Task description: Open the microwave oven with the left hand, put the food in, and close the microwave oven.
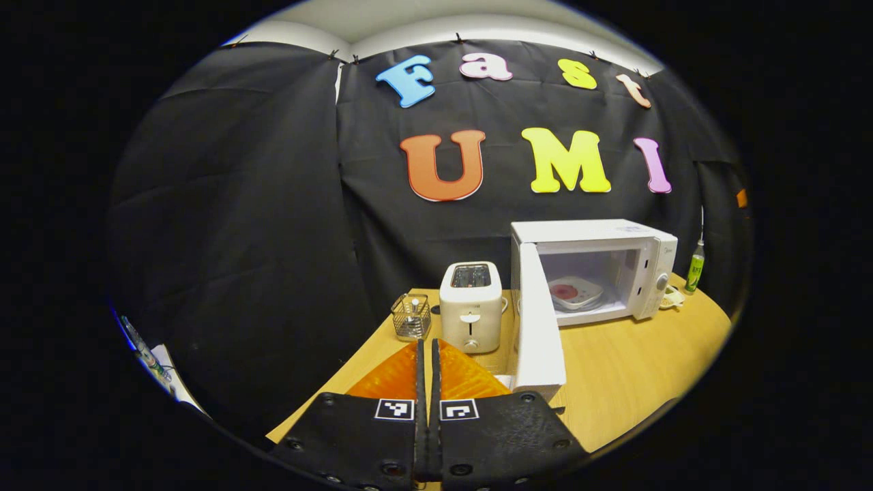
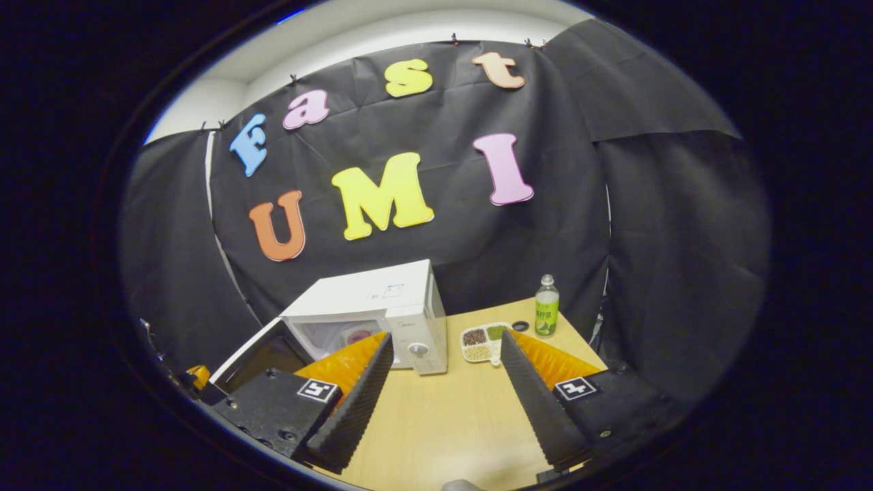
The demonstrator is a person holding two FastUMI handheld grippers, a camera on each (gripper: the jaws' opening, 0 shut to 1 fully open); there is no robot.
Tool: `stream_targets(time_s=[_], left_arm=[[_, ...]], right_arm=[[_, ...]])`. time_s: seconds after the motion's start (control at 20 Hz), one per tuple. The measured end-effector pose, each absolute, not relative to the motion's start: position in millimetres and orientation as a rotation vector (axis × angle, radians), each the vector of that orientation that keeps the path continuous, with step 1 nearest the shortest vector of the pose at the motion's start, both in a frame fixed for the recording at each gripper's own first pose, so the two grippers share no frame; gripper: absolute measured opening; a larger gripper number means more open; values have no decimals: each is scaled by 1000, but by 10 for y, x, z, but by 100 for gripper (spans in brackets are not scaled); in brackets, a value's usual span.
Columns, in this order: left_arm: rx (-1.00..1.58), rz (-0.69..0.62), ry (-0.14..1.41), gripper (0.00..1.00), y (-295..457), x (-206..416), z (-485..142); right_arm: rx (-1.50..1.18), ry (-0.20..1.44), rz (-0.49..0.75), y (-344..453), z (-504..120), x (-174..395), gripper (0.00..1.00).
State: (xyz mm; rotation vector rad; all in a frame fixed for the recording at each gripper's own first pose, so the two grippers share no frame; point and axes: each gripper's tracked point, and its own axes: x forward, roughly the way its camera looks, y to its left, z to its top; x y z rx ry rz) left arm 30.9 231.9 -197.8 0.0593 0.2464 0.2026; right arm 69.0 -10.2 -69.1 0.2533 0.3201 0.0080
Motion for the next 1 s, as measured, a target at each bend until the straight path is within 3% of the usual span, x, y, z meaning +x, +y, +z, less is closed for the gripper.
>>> stream_targets(time_s=[0.15,0.2,0.25,0.3,0.35,0.4,0.45,0.5,0.55,0.6,0.65,0.7,0.75,0.8,0.85,0.9,0.95,1.0], left_arm=[[56,188,281,0,2292,334,-2199],[59,177,284,0,2263,352,-2242],[66,183,290,0,2283,368,-2277],[70,174,297,0,2261,371,-2298],[66,165,291,0,2224,379,-2278],[68,153,284,0,2183,388,-2267],[75,145,282,0,2133,390,-2260],[77,138,278,0,2091,399,-2248],[72,121,274,0,2016,406,-2230],[66,102,266,0,1931,415,-2207],[62,83,260,0,1843,433,-2186],[66,68,258,0,1754,460,-2189],[69,50,255,0,1658,478,-2187],[68,30,253,0,1556,497,-2183],[71,9,252,0,1448,511,-2180],[76,-9,253,0,1349,533,-2190],[78,-31,255,0,1233,547,-2202],[77,-52,253,0,1122,554,-2193]], right_arm=[[247,330,12,-133,-698,651,91],[249,331,11,-149,-694,640,100],[253,330,10,-148,-689,623,100],[258,331,8,-148,-694,611,92],[262,334,6,-147,-704,586,91],[265,336,4,-157,-703,580,100],[267,337,3,-154,-711,568,91],[264,338,1,-164,-708,564,100],[261,340,0,-174,-722,550,91],[259,341,1,-177,-724,550,100],[263,340,3,-161,-731,525,91],[271,342,9,-140,-747,526,100],[274,351,11,-127,-781,496,100],[276,356,10,-130,-812,484,91],[282,359,11,-131,-831,467,100],[287,361,13,-128,-842,462,92],[288,362,10,-144,-856,442,92],[288,363,9,-167,-864,432,100]])
